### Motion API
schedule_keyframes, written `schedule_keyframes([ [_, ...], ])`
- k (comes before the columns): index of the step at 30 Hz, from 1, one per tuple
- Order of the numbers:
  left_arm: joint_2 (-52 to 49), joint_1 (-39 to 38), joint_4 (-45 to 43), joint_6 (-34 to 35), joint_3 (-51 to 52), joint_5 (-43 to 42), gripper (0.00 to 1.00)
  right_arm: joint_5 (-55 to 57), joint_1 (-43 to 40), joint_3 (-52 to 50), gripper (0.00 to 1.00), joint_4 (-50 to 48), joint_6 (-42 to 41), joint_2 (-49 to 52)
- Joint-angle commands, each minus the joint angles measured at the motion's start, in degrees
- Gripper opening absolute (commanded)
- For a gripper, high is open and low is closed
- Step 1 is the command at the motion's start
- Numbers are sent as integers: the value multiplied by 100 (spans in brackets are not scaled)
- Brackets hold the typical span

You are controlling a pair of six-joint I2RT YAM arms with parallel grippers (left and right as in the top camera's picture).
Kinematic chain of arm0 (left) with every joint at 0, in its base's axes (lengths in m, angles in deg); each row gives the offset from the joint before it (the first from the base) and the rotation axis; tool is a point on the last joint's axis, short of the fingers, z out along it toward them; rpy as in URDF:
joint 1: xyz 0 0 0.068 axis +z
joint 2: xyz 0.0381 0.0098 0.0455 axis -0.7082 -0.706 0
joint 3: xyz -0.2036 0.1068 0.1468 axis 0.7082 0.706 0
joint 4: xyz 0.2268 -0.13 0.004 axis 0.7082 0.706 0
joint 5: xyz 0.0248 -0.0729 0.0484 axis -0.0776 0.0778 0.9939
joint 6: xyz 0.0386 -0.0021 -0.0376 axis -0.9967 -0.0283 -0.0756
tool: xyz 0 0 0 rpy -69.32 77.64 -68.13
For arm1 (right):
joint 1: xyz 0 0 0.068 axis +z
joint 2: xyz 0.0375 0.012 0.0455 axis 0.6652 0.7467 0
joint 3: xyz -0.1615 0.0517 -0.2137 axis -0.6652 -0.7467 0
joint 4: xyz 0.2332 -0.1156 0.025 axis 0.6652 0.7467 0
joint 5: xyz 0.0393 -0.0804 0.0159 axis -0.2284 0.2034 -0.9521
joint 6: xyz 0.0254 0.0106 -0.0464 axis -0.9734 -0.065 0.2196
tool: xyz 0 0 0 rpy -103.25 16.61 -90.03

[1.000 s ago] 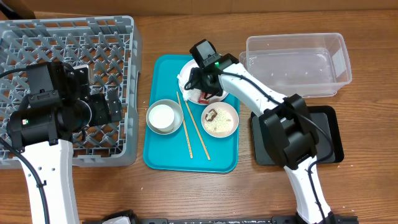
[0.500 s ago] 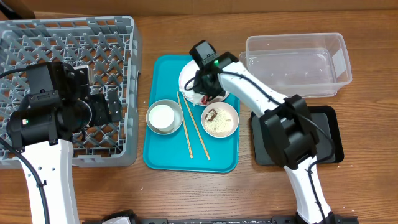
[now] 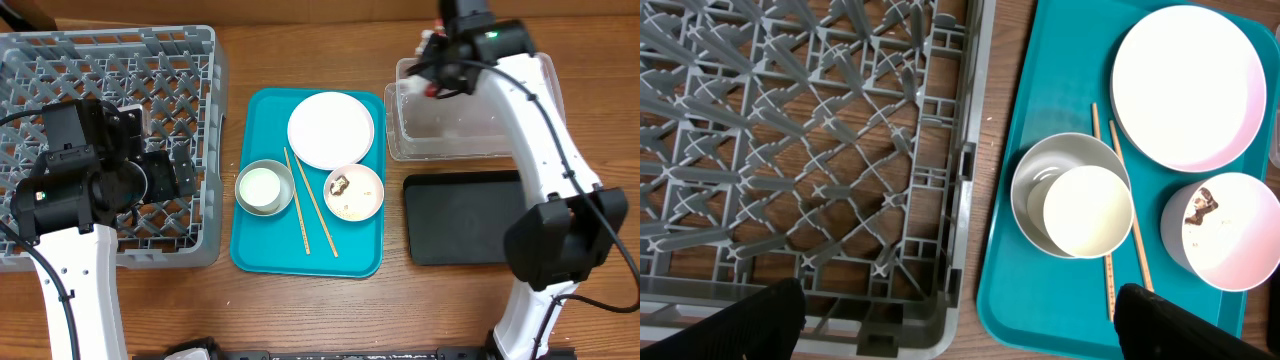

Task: Sort waste into correct bins and load items into the dishwasher
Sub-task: 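Carry the wrapper and tissue with right gripper into the clear bin and release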

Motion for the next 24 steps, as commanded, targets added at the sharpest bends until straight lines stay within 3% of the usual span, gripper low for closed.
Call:
schedule_keyframes([
  [1, -17, 31, -28, -87, -129, -61, 100, 184, -315, -17, 4, 61, 46, 46],
  [2, -20, 31, -33, -85, -129, -61, 100, 181, -407, -17, 5, 74, 46, 76],
  [5, -20, 31, -33, -87, -129, -61, 100, 177, -503, -17, 42, 170, 46, 208],
  [7, -20, 31, -35, -87, -129, -61, 100, 177, -503, -17, 52, 190, 46, 251],
  [8, -20, 31, -35, -87, -129, -61, 100, 179, -503, -17, 64, 188, 46, 258],
  [9, -20, 31, -35, -87, -129, -61, 100, 179, -503, -17, 70, 170, 46, 256],
  [12, -20, 31, -33, -87, -129, -61, 100, 125, -505, -4, 74, 236, 105, 195],
  [17, -20, 31, -35, -90, -129, -61, 100, -632, -673, 37, 81, 420, 868, -533],
  [19, -20, 28, -24, -328, -129, -70, 100, -1163, -951, 37, 85, 785, 1270, -988],
  [24, -20, -310, 17, -835, -127, -487, 100, -1790, -1497, 2, 84, 2170, 1921, -1349],
])
